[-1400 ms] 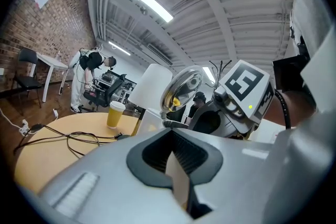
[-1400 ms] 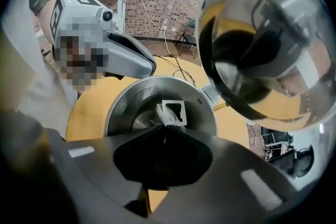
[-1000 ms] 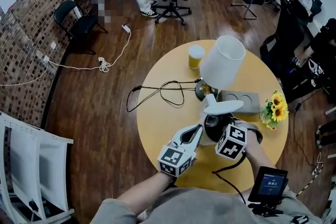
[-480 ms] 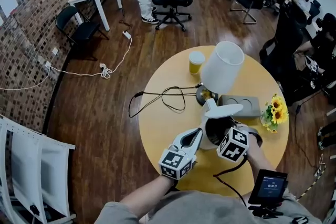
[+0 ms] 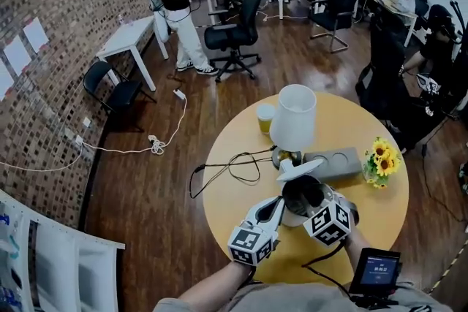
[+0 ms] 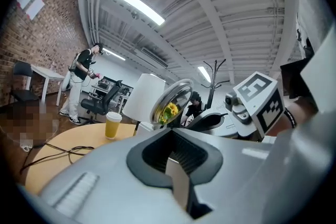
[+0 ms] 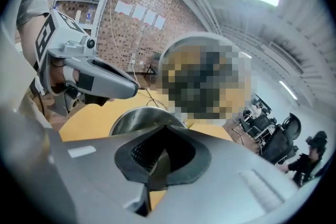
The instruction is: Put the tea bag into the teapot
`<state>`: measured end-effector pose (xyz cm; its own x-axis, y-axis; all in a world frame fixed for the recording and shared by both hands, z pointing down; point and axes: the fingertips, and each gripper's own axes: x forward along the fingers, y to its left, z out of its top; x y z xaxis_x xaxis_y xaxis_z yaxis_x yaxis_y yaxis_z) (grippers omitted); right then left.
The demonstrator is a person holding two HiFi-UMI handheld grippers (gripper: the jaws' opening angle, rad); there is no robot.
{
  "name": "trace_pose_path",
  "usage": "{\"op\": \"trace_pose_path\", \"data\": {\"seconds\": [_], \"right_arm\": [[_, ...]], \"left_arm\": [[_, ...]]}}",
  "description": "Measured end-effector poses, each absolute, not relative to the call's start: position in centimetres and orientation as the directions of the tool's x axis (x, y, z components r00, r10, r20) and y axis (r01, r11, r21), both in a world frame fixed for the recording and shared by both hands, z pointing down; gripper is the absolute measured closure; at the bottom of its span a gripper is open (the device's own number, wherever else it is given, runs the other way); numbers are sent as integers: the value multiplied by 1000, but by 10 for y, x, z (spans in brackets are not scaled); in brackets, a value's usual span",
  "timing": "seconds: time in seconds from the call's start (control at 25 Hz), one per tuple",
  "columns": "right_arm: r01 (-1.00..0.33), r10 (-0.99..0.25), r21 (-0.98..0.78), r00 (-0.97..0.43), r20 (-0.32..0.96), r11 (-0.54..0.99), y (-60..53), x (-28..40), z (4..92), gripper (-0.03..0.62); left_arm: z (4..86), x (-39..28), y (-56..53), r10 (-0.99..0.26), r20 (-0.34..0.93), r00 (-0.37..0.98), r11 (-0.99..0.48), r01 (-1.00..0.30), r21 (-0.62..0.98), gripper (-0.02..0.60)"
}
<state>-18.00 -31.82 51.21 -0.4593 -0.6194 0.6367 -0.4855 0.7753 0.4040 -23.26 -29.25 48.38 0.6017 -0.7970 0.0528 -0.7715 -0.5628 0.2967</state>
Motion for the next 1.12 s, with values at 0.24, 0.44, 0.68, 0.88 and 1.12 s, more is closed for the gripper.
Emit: {"op": "trace_pose_path", "data": {"seconds": [0.24, 0.44, 0.68, 0.88, 1.12], "right_arm": [[-617, -669, 309, -519, 532, 724, -299, -164, 496, 583], [-687, -697, 230, -542, 470, 690, -286, -153, 492, 583], [-707, -718, 226, -539, 440, 670, -273, -145, 479, 584], [-733, -728, 193, -533, 432, 652, -256, -141, 470, 584], [-726, -713, 167, -556, 427, 667, -237, -135, 476, 584]], "left_arm": [[472, -215, -281, -792, 49, 609, -579, -773, 261, 580], [467, -207, -276, -786, 45, 617, -592, -771, 234, 580], [458, -199, -265, -779, 41, 626, -602, -765, 228, 580], [453, -198, -247, -766, 44, 641, -615, -752, 236, 580], [458, -187, -230, -774, 46, 632, -607, -760, 232, 580]]}}
